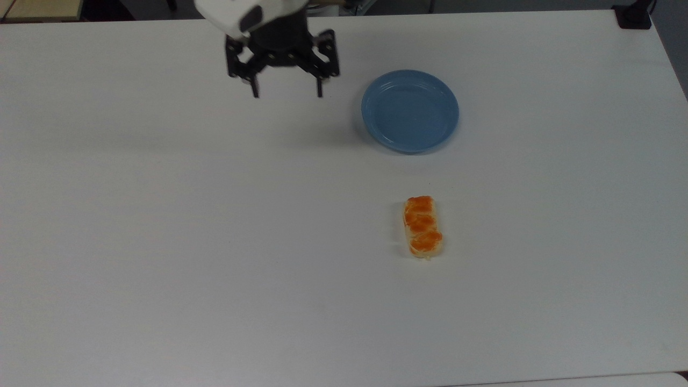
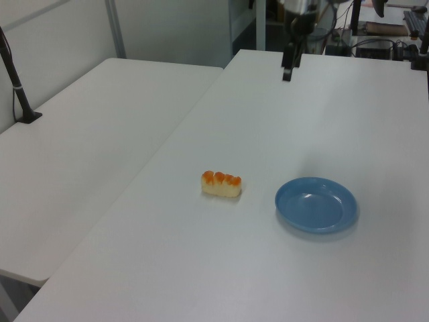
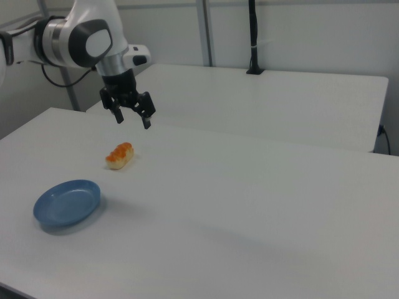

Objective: Put the bread on a plate
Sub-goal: 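Move the open gripper over the orange-topped bread roll, then lower the gripper and close it on the bread roll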

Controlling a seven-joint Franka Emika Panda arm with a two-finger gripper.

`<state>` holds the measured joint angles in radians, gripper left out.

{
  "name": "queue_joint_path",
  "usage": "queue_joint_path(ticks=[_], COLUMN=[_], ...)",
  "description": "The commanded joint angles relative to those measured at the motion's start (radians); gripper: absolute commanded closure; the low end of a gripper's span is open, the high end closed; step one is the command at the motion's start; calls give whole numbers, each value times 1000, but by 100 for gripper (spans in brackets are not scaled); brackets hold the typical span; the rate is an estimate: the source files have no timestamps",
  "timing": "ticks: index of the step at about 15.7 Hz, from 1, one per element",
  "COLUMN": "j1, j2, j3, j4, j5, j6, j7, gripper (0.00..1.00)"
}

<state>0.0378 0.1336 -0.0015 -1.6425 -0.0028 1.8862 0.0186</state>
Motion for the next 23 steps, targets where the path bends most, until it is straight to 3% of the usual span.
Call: queue_joint_path(ticks=[1, 6, 11, 14, 19, 23], j1=[106, 163, 226, 243, 278, 292], j2=[63, 164, 259, 310, 475, 535], j3=[-20, -22, -22, -20, -18, -18], j4=[15, 102, 107, 110, 211, 245], j5=[12, 17, 35, 33, 3, -6], j6=[59, 129, 230, 287, 353, 355], j7=[89, 155, 184, 213, 222, 225], gripper=[0, 0, 0, 0, 0, 0])
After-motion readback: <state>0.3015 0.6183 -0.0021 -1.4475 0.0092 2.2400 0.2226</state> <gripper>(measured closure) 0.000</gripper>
